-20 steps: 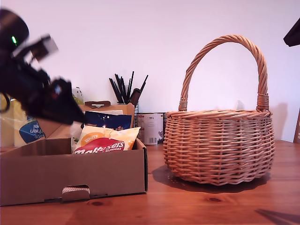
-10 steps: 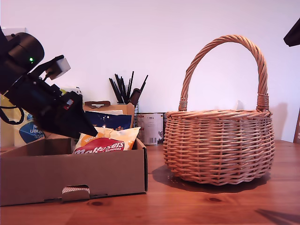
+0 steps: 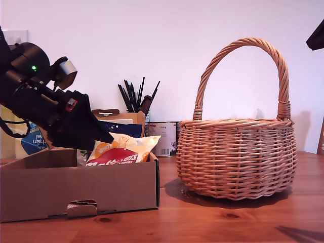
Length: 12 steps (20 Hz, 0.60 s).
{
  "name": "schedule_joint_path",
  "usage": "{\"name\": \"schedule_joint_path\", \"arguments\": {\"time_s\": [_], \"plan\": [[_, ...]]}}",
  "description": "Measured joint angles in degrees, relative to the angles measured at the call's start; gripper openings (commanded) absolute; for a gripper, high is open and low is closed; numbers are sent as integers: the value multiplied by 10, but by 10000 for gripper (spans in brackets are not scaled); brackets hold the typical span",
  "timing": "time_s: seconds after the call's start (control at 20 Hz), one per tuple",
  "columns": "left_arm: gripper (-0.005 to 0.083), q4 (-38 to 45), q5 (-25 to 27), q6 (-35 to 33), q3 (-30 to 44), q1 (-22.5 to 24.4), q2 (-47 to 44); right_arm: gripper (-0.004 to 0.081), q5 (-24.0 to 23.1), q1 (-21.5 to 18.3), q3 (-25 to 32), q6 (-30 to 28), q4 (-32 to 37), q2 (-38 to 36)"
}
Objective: Move the bags of Easter eggs from the cardboard box on the left into the woven basket on the right side.
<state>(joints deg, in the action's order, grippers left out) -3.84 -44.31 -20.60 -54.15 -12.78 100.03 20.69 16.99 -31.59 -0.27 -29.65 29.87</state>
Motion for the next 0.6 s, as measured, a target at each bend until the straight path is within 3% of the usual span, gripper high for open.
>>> {"name": "schedule_joint_path", "arguments": {"time_s": [0.25, 0.5, 0.6], "plan": [[725, -57, -6, -39, -1, -12, 0, -13, 0, 0, 0, 0, 0, 0], [725, -49, 117, -81, -1, -45, 15, -13, 0, 0, 0, 0, 0, 0], [725, -31, 140, -81, -1, -51, 17, -13, 0, 0, 0, 0, 0, 0]]}}
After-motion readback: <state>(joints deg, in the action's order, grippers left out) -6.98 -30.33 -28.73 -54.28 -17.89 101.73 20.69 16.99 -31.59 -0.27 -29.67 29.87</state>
